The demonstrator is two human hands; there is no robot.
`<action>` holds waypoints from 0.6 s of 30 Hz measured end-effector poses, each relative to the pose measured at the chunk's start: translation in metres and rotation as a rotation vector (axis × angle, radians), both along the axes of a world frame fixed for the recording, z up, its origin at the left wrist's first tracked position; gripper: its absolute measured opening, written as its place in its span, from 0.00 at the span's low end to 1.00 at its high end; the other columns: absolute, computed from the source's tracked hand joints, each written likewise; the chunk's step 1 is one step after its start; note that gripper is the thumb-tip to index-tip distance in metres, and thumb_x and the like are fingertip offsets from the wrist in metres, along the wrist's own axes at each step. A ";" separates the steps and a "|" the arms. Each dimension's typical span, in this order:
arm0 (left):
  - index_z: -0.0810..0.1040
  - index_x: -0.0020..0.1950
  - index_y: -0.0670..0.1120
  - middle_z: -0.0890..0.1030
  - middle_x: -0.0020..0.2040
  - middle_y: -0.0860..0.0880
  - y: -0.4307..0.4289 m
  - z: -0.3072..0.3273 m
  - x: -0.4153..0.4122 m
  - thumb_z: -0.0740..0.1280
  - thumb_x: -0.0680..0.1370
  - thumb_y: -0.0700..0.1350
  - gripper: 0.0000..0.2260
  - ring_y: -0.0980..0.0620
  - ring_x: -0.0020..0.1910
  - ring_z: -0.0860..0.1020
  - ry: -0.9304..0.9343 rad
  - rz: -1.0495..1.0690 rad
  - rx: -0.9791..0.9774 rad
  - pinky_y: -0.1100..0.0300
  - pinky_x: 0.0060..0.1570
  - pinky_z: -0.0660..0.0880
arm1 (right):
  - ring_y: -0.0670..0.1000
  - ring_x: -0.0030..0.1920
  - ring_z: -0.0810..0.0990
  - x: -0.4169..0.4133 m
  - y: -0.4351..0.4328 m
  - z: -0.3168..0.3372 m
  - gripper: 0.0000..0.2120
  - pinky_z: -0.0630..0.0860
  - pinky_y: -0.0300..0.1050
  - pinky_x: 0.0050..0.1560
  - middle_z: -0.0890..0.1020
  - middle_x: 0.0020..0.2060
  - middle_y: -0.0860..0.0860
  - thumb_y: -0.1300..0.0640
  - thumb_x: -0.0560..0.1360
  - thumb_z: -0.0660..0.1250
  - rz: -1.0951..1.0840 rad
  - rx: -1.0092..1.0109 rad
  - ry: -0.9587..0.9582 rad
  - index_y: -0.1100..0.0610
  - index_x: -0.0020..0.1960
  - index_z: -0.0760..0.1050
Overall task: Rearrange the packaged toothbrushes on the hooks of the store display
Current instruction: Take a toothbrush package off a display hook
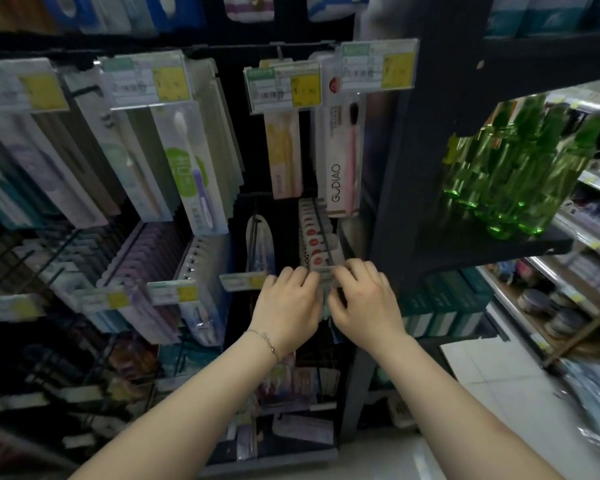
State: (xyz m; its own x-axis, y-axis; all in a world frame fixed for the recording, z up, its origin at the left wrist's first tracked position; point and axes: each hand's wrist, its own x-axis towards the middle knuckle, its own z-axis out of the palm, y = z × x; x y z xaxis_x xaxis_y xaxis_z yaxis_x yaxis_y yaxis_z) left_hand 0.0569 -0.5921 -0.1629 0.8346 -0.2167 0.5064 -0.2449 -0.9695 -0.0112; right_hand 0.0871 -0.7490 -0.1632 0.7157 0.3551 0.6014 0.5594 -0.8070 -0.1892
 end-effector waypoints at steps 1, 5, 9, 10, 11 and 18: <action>0.77 0.48 0.46 0.78 0.42 0.48 0.000 -0.006 -0.003 0.56 0.74 0.48 0.12 0.46 0.40 0.76 -0.001 0.004 -0.016 0.52 0.35 0.72 | 0.56 0.46 0.76 -0.001 0.000 -0.006 0.07 0.74 0.50 0.40 0.78 0.46 0.53 0.57 0.72 0.67 0.001 0.002 0.010 0.58 0.48 0.78; 0.78 0.51 0.47 0.79 0.44 0.50 -0.006 -0.034 -0.013 0.57 0.74 0.49 0.13 0.47 0.41 0.76 0.078 0.062 -0.095 0.53 0.35 0.72 | 0.55 0.44 0.75 -0.007 0.002 -0.031 0.08 0.72 0.49 0.38 0.77 0.43 0.52 0.54 0.73 0.62 0.021 0.017 0.044 0.57 0.45 0.77; 0.77 0.54 0.49 0.78 0.46 0.52 -0.008 -0.059 -0.018 0.57 0.74 0.50 0.14 0.48 0.44 0.77 0.226 0.112 -0.142 0.52 0.38 0.71 | 0.54 0.44 0.75 -0.012 0.002 -0.056 0.09 0.72 0.47 0.38 0.76 0.43 0.51 0.54 0.73 0.61 0.047 -0.015 0.112 0.57 0.45 0.77; 0.76 0.56 0.50 0.78 0.47 0.52 -0.007 -0.063 -0.018 0.58 0.75 0.50 0.14 0.48 0.46 0.77 0.263 0.118 -0.147 0.52 0.40 0.71 | 0.54 0.44 0.75 -0.011 0.001 -0.063 0.09 0.72 0.48 0.39 0.76 0.43 0.51 0.54 0.73 0.60 0.048 -0.027 0.143 0.57 0.46 0.77; 0.76 0.58 0.50 0.78 0.49 0.52 -0.006 -0.065 -0.016 0.59 0.76 0.50 0.13 0.48 0.48 0.77 0.299 0.125 -0.153 0.51 0.42 0.71 | 0.54 0.44 0.76 -0.009 0.000 -0.069 0.11 0.73 0.48 0.39 0.76 0.43 0.51 0.53 0.73 0.60 0.047 -0.041 0.178 0.57 0.46 0.78; 0.51 0.81 0.50 0.65 0.74 0.46 0.006 -0.078 0.020 0.61 0.80 0.46 0.31 0.45 0.70 0.68 0.594 0.095 -0.486 0.46 0.66 0.71 | 0.55 0.71 0.66 0.016 0.007 -0.090 0.33 0.70 0.51 0.68 0.63 0.74 0.53 0.54 0.78 0.63 0.025 0.125 0.707 0.55 0.79 0.51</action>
State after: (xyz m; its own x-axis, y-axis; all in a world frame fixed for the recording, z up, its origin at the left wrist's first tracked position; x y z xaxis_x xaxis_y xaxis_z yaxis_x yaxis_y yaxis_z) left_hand 0.0773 -0.5866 -0.2410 0.9999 0.0016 -0.0123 0.0078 -0.8492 0.5280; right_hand 0.1028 -0.7423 -0.2536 0.9416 0.3350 0.0338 0.2864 -0.7443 -0.6034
